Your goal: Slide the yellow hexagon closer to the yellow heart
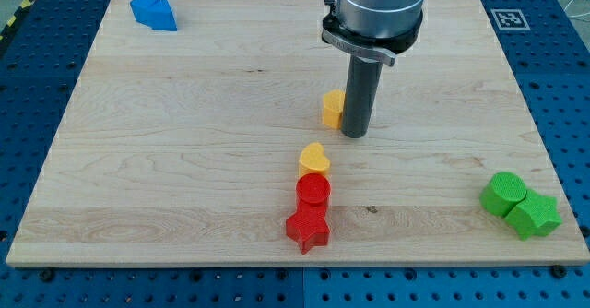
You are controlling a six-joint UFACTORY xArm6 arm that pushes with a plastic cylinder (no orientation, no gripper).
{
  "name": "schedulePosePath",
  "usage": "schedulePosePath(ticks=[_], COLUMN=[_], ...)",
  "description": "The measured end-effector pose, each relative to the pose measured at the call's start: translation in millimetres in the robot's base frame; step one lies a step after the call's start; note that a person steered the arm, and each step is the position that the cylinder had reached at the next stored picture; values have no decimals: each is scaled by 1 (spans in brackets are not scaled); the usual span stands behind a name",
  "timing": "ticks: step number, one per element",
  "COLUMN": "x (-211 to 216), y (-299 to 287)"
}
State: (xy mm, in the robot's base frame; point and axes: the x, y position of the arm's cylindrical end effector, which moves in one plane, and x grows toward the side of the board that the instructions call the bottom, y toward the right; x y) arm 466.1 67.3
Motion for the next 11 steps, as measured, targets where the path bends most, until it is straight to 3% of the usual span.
schedulePosePath(ticks=[3,6,7,10,11], x=[-17,-59,-53,17,20], y=[49,19,5,-29,-31])
